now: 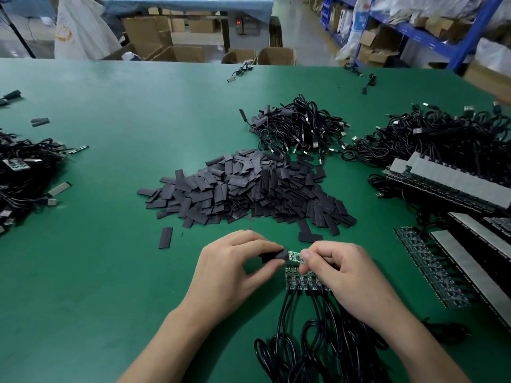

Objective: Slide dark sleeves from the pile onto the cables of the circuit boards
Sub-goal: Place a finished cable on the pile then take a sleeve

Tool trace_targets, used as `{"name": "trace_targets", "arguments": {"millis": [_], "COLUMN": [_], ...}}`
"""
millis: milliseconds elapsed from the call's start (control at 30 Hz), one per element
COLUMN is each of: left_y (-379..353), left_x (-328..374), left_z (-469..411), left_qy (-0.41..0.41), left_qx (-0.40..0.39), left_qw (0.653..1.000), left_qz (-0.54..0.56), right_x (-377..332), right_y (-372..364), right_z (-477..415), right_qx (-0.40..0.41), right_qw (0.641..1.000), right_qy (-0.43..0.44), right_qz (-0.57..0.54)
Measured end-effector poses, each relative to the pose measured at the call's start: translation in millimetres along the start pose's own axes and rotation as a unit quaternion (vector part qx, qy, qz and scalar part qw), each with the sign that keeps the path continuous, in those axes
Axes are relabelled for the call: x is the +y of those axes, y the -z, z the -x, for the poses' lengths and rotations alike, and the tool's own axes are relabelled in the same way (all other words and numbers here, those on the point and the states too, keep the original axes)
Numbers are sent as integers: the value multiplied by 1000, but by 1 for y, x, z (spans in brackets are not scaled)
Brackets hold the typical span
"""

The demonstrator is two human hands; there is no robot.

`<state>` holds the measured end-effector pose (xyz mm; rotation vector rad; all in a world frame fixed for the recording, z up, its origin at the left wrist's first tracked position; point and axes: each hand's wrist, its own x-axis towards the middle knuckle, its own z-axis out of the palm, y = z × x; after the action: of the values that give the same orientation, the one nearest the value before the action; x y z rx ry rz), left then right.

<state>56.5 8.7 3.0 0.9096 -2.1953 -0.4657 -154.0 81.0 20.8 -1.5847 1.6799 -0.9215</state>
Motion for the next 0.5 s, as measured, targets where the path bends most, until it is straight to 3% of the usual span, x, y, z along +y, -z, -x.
{"name": "trace_targets", "arguments": {"millis": [167,367,500], "left_y": [1,-2,-2], "left_x": [1,-1,-3], "left_z": [0,0,-1], "left_qy": [-4,-80,-57], "left_qx": [8,-6,12], "left_qw": [1000,997,998], "left_qz": [2,-23,-10], "right_x": [-1,2,0], "right_y": [0,-3,1], "right_z": [0,0,0], "right_qx": [-4,-19,-37], "right_qw": [1000,1000,999], "right_qy": [8,11,23], "right_qz": [-1,11,-11]}}
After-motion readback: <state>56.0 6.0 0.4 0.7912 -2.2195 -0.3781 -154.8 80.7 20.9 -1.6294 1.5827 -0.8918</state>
